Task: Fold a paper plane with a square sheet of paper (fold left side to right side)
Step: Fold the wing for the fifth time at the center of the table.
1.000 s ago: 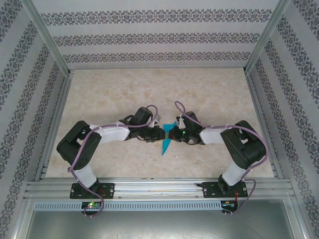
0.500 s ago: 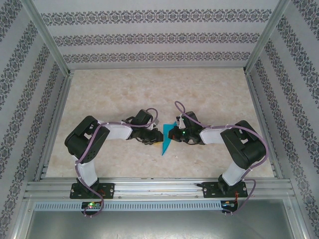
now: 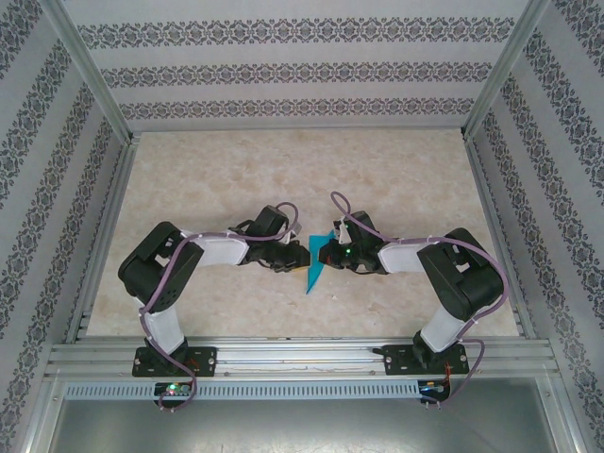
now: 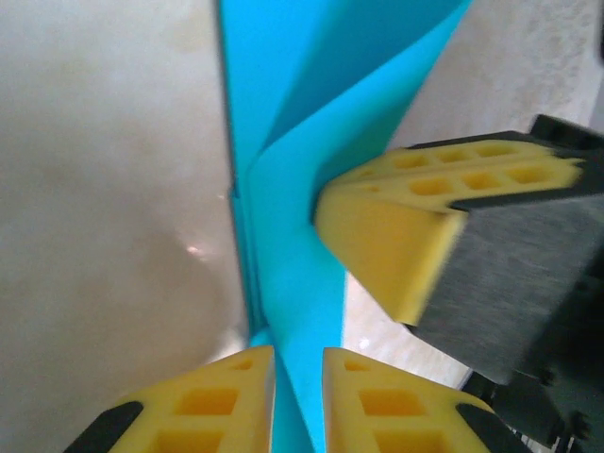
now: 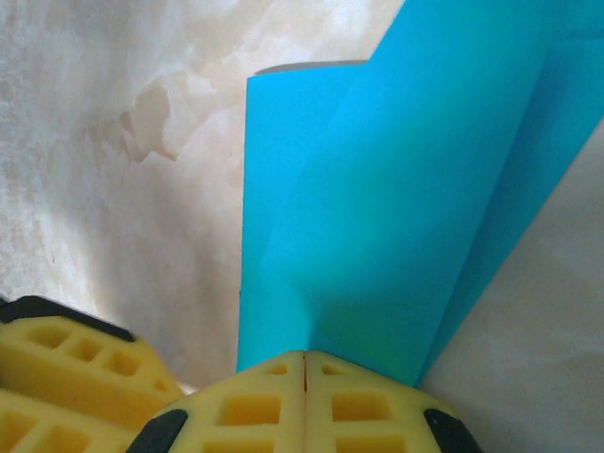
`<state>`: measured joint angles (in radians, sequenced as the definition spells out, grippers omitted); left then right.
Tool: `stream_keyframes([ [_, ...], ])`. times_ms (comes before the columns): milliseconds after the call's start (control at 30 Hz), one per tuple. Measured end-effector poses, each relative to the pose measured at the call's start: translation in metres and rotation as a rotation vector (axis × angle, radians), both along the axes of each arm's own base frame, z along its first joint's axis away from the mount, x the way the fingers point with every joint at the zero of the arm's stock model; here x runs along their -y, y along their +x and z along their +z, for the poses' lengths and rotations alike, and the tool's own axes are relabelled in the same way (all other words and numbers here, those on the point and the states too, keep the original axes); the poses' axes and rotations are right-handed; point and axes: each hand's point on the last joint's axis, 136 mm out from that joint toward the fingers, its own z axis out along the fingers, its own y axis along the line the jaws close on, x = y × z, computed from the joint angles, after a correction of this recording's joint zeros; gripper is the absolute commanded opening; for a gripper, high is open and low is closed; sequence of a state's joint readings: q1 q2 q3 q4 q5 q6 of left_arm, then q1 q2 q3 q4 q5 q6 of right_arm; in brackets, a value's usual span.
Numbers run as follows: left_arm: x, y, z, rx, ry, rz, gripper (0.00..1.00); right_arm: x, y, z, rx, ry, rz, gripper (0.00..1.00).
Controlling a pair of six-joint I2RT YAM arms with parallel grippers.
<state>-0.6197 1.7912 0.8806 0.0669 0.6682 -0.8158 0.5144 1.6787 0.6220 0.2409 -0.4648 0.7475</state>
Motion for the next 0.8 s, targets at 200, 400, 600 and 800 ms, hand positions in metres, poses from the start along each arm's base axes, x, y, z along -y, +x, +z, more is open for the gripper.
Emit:
stream_keyframes([
  [200,0.001,-0.005,0.017,0.028,-0.025,-0.005,0.09,0.0,0.0,0.0,-0.001,0.001,0.001,0.0],
  [400,0.011,-0.022,0.011,-0.011,-0.03,-0.036,0.07,-0.001,0.0,0.0,-0.004,0.004,0.004,0.0],
  [600,0.015,-0.026,-0.001,-0.041,-0.023,-0.037,0.06,-0.001,0.0,0.0,-0.004,0.004,0.004,0.0],
  [800,0.018,-0.032,-0.007,-0.054,-0.019,-0.047,0.05,-0.001,0.0,0.0,-0.004,0.004,0.004,0.0],
])
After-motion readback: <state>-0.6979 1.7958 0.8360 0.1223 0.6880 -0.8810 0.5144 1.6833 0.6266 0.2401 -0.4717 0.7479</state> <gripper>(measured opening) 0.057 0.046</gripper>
